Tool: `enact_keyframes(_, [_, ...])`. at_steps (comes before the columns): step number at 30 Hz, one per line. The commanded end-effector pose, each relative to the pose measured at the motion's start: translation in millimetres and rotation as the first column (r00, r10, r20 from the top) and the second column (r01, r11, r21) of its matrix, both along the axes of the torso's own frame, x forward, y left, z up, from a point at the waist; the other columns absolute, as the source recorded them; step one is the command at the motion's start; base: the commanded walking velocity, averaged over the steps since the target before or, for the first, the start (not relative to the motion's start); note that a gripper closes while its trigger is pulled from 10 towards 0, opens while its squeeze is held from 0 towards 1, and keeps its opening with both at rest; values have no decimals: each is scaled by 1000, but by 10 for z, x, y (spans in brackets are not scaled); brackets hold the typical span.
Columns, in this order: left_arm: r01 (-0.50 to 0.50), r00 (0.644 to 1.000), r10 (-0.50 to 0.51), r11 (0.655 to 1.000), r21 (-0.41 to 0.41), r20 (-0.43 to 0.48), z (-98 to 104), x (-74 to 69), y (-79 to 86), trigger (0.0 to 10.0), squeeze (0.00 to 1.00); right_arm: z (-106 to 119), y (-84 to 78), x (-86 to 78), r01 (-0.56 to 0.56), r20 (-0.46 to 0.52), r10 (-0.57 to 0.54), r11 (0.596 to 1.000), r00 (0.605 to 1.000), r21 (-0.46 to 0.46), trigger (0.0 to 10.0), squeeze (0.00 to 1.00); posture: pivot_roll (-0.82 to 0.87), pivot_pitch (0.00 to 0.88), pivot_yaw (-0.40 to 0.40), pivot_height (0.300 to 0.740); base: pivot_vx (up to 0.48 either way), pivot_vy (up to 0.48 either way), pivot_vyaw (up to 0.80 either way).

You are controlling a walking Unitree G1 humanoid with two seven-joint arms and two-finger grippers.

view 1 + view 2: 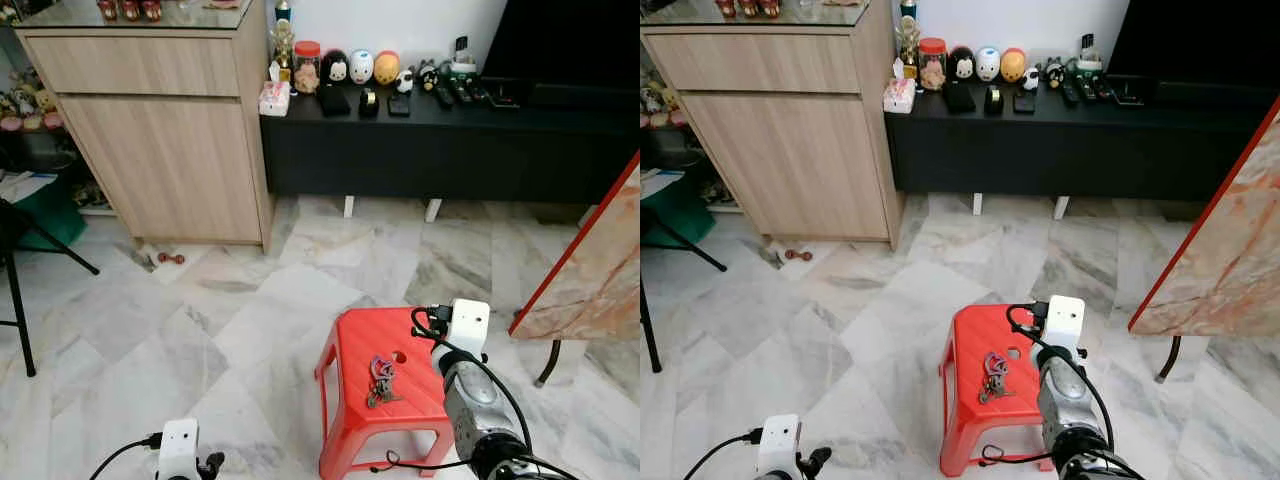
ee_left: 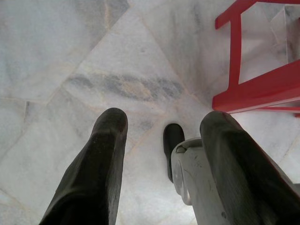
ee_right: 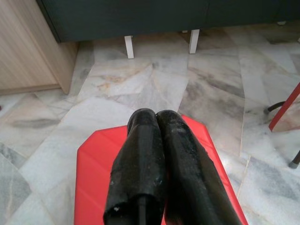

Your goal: Hang keys on a hook

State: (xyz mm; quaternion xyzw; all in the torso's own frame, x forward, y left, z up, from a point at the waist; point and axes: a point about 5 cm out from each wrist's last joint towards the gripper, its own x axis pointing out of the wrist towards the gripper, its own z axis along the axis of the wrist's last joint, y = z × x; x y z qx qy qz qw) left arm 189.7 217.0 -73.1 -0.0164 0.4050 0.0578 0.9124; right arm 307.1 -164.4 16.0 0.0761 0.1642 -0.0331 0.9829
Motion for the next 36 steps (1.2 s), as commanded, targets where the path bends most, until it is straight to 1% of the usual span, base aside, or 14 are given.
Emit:
enact_keyframes(1, [17, 1000, -17, 1000, 8, -20, -24, -35, -20, 10000, 0, -6, 1, -1, -3, -7, 3, 1000, 1000, -1, 10000, 0, 83, 20, -65, 740, 0, 0, 0])
enact_keyframes(7, [28, 1000, -28, 999, 25, -13, -15, -25, -13, 10000, 0, -8, 15, 0, -7, -11, 7, 1000, 1000, -4, 10000, 0, 84, 6, -66, 740, 0, 0, 0])
enact_keyframes(16, [45, 999, -45, 999, 23, -11, -20, -27, -41, 10000, 0, 27, 8, 27, -1, 0, 1, 1000, 1000, -10, 10000, 0, 80, 0, -61, 740, 0, 0, 0])
enact_keyframes(24, [53, 999, -52, 998, 24, -8, -17, -23, -46, 10000, 0, 8, 17, 17, -5, -11, 5, 1000, 1000, -10, 10000, 0, 82, 0, -61, 740, 0, 0, 0])
enact_keyframes(36, [49, 999, -49, 998, 28, 0, -2, 3, -40, 10000, 0, 12, 12, 26, -11, -21, 11, 1000, 1000, -11, 10000, 0, 87, 4, -64, 740, 0, -298, 0])
